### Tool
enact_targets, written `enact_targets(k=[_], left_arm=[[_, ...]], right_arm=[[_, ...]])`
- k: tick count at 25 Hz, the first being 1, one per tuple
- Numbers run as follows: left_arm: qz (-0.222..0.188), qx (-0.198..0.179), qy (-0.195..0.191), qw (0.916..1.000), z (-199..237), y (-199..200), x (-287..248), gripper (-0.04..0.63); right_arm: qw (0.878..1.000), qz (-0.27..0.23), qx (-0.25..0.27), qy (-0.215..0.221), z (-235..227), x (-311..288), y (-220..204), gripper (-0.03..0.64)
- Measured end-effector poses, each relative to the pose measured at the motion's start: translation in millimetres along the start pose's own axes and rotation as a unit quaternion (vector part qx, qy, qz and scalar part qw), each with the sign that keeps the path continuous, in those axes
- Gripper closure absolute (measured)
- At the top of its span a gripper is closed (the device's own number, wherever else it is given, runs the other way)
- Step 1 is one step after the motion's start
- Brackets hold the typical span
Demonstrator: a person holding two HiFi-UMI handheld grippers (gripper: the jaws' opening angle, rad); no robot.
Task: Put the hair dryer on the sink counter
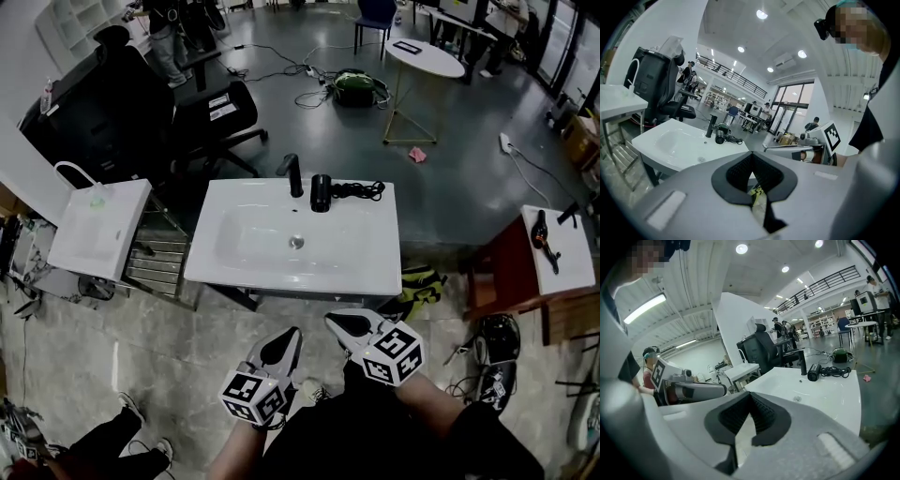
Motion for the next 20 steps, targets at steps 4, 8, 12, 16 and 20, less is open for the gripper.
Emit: enact_targets(k=[4, 8, 12, 16, 20], left_arm=[[0.007, -0.005, -0.012, 0.9999, -6.3, -5.0, 1.9, 0.592], [0.013, -0.009, -0.022, 0.9996, -11.6, -8.5, 1.8, 0.592], [0.017, -0.012, -0.03, 0.9993, -15.7, -11.7, 0.7, 0.592], [0.019, -0.012, -0.035, 0.9992, -19.7, -15.6, 1.1, 0.592], [0.022, -0.012, -0.037, 0.999, -18.8, -17.0, 0.9, 0.592]], right_arm=[[1.0, -0.002, -0.002, -0.009, 7.3, 7.7, -4.2, 0.617], [1.0, -0.003, -0.001, -0.018, 11.9, 15.8, -7.7, 0.617], [1.0, -0.002, 0.0, -0.025, 13.3, 21.6, -10.6, 0.617], [1.0, 0.001, 0.0, -0.028, 15.7, 25.7, -14.7, 0.617], [1.0, 0.003, 0.001, -0.028, 16.3, 24.0, -16.1, 0.617]])
Point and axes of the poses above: the fingertips, and each gripper's own axes: x backward along the fingers, z to its left, y out of its top, the point moved 4 cm from there along x, backward along the fingers, and after that the axes turned 13 degrees about x, right-handed, at the moved point
